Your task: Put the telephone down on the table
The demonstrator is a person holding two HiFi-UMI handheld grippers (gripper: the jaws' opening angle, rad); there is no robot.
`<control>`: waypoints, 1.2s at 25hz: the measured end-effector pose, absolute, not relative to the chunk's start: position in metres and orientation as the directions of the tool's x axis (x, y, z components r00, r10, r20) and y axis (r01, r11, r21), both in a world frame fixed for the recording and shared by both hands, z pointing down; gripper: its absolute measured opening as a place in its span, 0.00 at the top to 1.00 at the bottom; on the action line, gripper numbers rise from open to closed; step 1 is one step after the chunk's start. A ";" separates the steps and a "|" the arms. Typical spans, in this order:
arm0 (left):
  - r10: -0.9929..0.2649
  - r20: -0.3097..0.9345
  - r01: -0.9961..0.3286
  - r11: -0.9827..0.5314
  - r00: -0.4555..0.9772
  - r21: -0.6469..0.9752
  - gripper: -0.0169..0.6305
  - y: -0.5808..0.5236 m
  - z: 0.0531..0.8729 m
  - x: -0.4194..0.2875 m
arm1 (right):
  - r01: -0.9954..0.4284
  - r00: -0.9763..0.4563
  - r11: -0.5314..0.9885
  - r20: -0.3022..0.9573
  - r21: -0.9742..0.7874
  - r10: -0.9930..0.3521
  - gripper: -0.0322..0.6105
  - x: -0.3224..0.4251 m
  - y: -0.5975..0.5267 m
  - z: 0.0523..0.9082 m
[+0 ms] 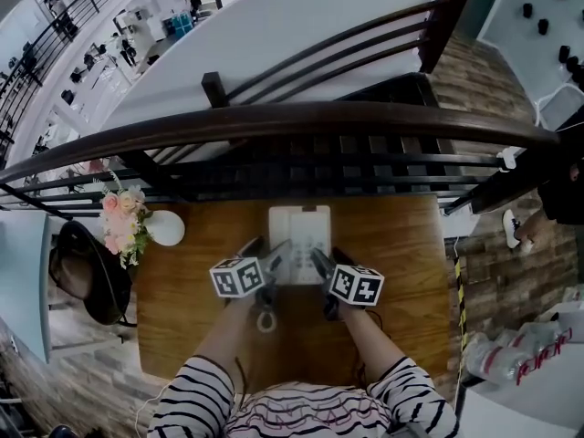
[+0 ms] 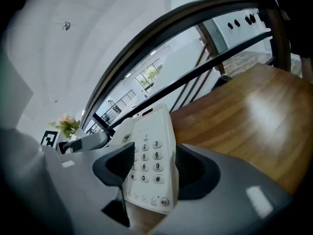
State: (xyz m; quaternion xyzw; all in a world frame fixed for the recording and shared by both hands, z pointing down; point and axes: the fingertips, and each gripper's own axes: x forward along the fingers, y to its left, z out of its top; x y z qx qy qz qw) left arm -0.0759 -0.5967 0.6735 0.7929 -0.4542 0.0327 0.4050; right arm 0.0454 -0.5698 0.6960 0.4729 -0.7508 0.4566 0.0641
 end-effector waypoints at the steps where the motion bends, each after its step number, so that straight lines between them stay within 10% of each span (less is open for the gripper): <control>1: -0.699 0.416 -0.751 -0.263 0.581 0.606 0.34 -0.592 0.670 -0.076 | -0.772 -0.541 0.141 0.524 -0.619 -0.658 0.55 0.047 -0.565 0.693; 6: -0.716 0.408 -0.775 -0.293 0.566 0.560 0.40 -0.562 0.645 -0.081 | -0.795 -0.517 0.164 0.510 -0.584 -0.687 0.65 0.048 -0.540 0.672; 20: -0.771 0.382 -0.832 -0.325 0.509 0.450 0.97 -0.452 0.593 -0.103 | -0.807 -0.494 0.213 0.432 -0.550 -0.754 0.95 0.040 -0.444 0.616; 30: -0.778 0.344 -0.826 -0.371 0.526 0.425 0.97 -0.359 0.565 -0.116 | -0.788 -0.511 0.238 0.389 -0.568 -0.766 0.95 0.025 -0.363 0.592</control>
